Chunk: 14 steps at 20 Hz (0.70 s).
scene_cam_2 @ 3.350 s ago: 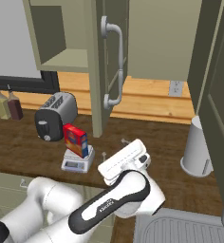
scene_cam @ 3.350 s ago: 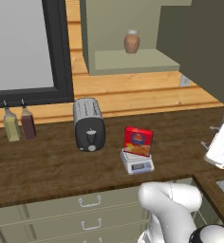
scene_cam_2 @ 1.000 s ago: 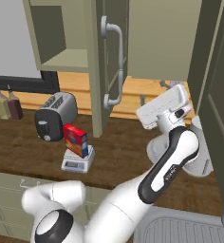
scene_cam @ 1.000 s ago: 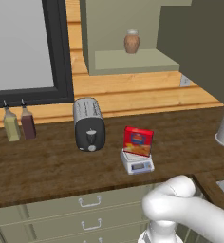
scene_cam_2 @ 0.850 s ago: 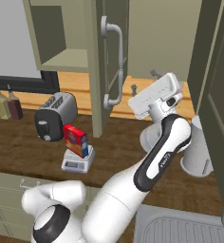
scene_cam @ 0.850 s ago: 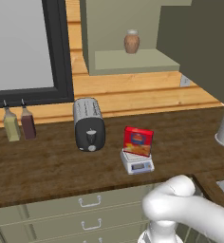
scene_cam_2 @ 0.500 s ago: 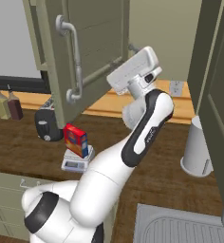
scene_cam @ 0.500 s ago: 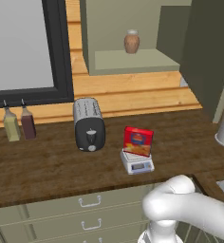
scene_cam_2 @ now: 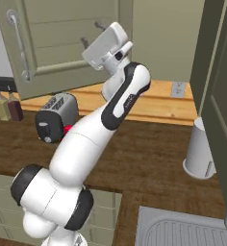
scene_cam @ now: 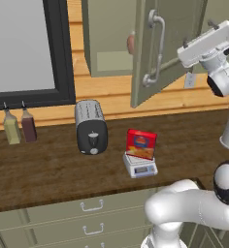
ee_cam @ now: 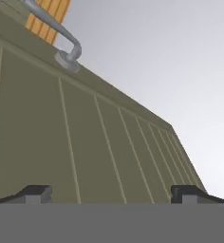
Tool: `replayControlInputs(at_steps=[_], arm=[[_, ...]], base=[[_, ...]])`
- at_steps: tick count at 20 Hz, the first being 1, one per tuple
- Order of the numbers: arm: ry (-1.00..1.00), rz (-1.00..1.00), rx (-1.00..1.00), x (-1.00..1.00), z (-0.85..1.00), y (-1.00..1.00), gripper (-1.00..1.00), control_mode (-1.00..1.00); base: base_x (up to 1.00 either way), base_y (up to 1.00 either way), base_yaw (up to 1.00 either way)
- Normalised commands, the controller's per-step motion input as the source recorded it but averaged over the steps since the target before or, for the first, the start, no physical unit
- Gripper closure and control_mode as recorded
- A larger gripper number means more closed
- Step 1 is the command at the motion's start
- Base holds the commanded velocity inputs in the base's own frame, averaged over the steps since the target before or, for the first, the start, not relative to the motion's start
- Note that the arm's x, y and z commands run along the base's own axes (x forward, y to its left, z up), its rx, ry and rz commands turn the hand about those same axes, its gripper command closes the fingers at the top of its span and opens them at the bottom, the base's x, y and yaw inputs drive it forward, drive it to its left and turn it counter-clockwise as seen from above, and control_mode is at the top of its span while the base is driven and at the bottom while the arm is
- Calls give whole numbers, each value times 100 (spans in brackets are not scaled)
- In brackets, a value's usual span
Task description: Pick the boxed food and place it on the digital scale for weighing, and close the cabinet.
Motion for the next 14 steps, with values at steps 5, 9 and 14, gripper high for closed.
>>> replayControlInputs(at_steps=[5,9,14], arm=[[-2,-25,-16,75,-7,74,-100,-100],[0,-46,-19,82,-20,72,-100,-100],[0,-50,-18,91,-44,79,-100,-100]], base=[[0,0,0],[0,0,0],[0,0,0]])
